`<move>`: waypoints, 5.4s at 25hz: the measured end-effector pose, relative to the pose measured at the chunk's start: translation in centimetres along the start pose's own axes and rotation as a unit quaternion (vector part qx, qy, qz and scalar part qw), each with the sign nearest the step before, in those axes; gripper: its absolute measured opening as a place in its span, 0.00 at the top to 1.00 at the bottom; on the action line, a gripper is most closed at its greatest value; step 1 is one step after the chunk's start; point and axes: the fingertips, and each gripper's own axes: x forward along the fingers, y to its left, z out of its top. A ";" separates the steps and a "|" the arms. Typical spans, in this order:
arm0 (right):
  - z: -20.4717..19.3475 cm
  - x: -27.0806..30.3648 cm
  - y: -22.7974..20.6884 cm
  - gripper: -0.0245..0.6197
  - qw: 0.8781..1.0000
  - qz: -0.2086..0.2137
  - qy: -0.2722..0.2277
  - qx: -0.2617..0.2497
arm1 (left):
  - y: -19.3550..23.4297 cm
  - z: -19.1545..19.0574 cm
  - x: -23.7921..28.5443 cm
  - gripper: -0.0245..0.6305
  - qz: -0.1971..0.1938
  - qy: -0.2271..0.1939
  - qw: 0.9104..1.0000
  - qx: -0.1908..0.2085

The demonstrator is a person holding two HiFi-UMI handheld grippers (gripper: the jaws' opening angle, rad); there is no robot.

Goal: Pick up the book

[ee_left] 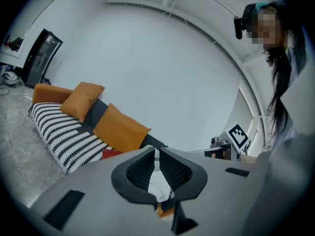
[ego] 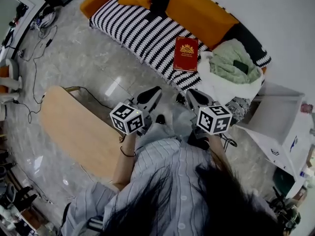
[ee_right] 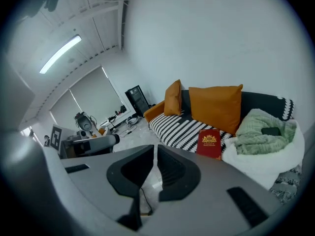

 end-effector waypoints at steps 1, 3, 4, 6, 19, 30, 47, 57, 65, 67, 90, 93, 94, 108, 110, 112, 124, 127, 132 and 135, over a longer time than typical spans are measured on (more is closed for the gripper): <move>0.2 0.2 -1.0 0.91 1.000 -0.005 0.005 -0.004 | 0.4 0.2 0.8 0.93 0.003 0.000 1.000 -0.004; 0.8 0.6 -3.2 0.91 1.000 -0.014 0.014 -0.004 | 1.1 0.4 2.7 0.93 0.007 0.002 1.000 -0.011; 1.2 0.7 -4.3 0.91 1.000 -0.018 0.016 -0.001 | 1.3 0.5 3.8 0.93 0.007 0.004 1.000 -0.015; 2.4 1.3 -6.5 0.91 1.000 -0.022 0.018 0.007 | 1.6 0.8 6.1 0.93 0.005 0.007 1.000 -0.022; 7.3 6.9 -20.0 0.91 0.997 -0.033 0.046 0.043 | 3.6 1.2 20.3 0.93 0.000 0.061 0.998 -0.021; 8.6 12.6 -29.0 0.91 0.997 -0.023 0.070 0.016 | 9.5 -3.8 26.1 0.93 0.046 0.139 0.989 -0.011; 3.2 23.1 -35.6 0.90 0.990 0.021 0.140 -0.005 | 19.0 -12.1 29.8 0.69 0.077 0.183 0.977 -0.077; 0.5 29.3 -39.4 0.90 0.987 0.024 0.145 0.070 | 26.7 -18.8 32.3 0.63 0.080 0.260 0.956 -0.109; -2.8 33.4 -42.6 0.78 0.983 0.010 0.161 0.090 | 30.9 -23.7 32.3 0.58 0.091 0.303 0.938 -0.142; -3.2 34.0 -43.0 0.75 0.981 0.010 0.173 0.082 | 31.3 -24.1 32.3 0.58 0.088 0.313 0.935 -0.142; -6.9 39.1 -45.5 0.53 0.953 0.049 0.269 0.128 | 33.8 -27.9 37.1 0.53 0.044 0.333 0.922 -0.194; -7.1 39.5 -45.6 0.54 0.951 0.058 0.270 0.140 | 34.0 -28.7 37.6 0.53 0.038 0.340 0.915 -0.213; -7.4 39.7 -45.6 0.54 0.950 0.060 0.269 0.144 | 34.1 -29.2 37.6 0.53 0.033 0.340 0.913 -0.222; -4.6 37.8 -42.9 0.57 0.964 0.051 0.231 0.121 | 32.6 -26.7 36.1 0.53 0.032 0.357 0.905 -0.228; -4.0 37.0 -42.0 0.58 0.964 0.056 0.222 0.136 | 32.1 -25.4 35.5 0.53 0.037 0.349 0.910 -0.222; -3.0 35.9 -41.0 0.58 0.966 0.062 0.211 0.138 | 31.5 -23.7 34.8 0.53 0.047 0.353 0.914 -0.196; 2.1 29.2 -37.1 0.59 0.981 0.068 0.150 0.102 | 26.4 -17.7 33.2 0.53 0.048 0.354 0.931 -0.077; 4.3 27.2 -36.1 0.59 0.984 0.064 0.134 0.100 | 24.6 -15.2 33.0 0.53 0.044 0.340 0.937 -0.063; 8.4 24.1 -34.4 0.59 0.988 0.058 0.102 0.102 | 22.0 -10.6 32.8 0.53 0.041 0.322 0.945 -0.029; 10.4 21.9 -33.0 0.59 0.990 0.055 0.084 0.102 | 20.0 -8.2 32.1 0.53 0.039 0.315 0.948 -0.017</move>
